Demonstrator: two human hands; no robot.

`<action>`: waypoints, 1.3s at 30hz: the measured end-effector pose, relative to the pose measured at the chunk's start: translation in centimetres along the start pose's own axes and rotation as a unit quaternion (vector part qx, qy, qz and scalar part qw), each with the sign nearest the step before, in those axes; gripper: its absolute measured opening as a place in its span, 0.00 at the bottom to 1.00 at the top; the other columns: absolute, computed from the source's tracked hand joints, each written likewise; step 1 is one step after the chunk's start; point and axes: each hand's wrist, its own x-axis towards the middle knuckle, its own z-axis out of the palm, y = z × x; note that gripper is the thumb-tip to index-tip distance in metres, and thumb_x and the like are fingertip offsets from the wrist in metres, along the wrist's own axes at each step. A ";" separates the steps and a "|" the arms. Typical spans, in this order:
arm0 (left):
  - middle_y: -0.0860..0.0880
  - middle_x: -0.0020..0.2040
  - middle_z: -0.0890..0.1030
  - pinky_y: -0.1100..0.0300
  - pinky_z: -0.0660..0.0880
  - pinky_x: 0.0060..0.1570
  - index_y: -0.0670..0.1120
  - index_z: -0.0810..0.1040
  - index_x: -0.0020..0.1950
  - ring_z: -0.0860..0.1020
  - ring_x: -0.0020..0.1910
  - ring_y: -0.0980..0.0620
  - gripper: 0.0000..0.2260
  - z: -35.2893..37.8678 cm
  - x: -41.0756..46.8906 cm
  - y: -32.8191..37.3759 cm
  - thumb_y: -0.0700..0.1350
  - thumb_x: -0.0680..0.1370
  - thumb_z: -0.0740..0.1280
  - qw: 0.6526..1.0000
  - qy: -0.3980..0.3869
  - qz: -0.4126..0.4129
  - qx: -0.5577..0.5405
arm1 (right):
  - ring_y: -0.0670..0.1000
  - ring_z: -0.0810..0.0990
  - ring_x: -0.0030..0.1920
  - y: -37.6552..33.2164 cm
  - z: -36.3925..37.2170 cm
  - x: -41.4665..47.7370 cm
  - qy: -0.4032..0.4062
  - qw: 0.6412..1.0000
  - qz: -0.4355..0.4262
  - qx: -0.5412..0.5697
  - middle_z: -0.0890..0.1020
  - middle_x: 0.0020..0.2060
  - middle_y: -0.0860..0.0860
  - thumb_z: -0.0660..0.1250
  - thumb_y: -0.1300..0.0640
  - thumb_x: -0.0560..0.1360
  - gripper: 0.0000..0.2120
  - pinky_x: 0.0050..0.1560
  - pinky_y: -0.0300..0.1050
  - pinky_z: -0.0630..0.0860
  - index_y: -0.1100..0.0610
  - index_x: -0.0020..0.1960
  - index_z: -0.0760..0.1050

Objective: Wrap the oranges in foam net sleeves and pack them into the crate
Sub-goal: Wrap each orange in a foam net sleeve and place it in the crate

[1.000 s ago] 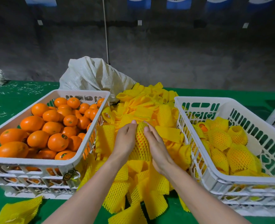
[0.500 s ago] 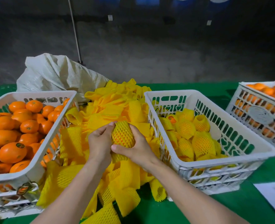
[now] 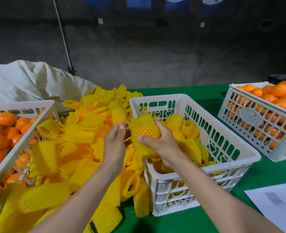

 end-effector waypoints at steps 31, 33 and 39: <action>0.44 0.44 0.81 0.56 0.57 0.64 0.43 0.78 0.52 0.75 0.48 0.44 0.14 6.2 9.2 -7.0 0.33 0.70 0.60 0.631 -0.232 0.121 0.731 | 0.57 0.75 0.44 13.7 -1.7 21.2 -0.095 0.818 0.115 -0.555 0.74 0.41 0.56 0.57 0.62 0.77 0.03 0.46 0.50 0.71 0.59 0.45 0.69; 0.44 0.44 0.81 0.58 0.57 0.63 0.44 0.78 0.51 0.76 0.48 0.44 0.13 6.0 9.2 -7.0 0.33 0.70 0.61 0.676 -0.220 0.118 0.693 | 0.60 0.76 0.54 13.2 -1.7 21.2 -0.079 0.844 0.112 -0.519 0.77 0.54 0.58 0.59 0.59 0.77 0.11 0.54 0.53 0.73 0.61 0.58 0.71; 0.42 0.50 0.82 0.54 0.72 0.53 0.39 0.80 0.51 0.77 0.52 0.43 0.13 5.1 8.4 -6.6 0.29 0.74 0.59 0.870 -0.123 0.088 0.468 | 0.58 0.75 0.60 9.3 -0.9 20.5 -0.004 0.906 0.033 -0.422 0.77 0.61 0.57 0.64 0.57 0.76 0.17 0.55 0.47 0.71 0.62 0.63 0.73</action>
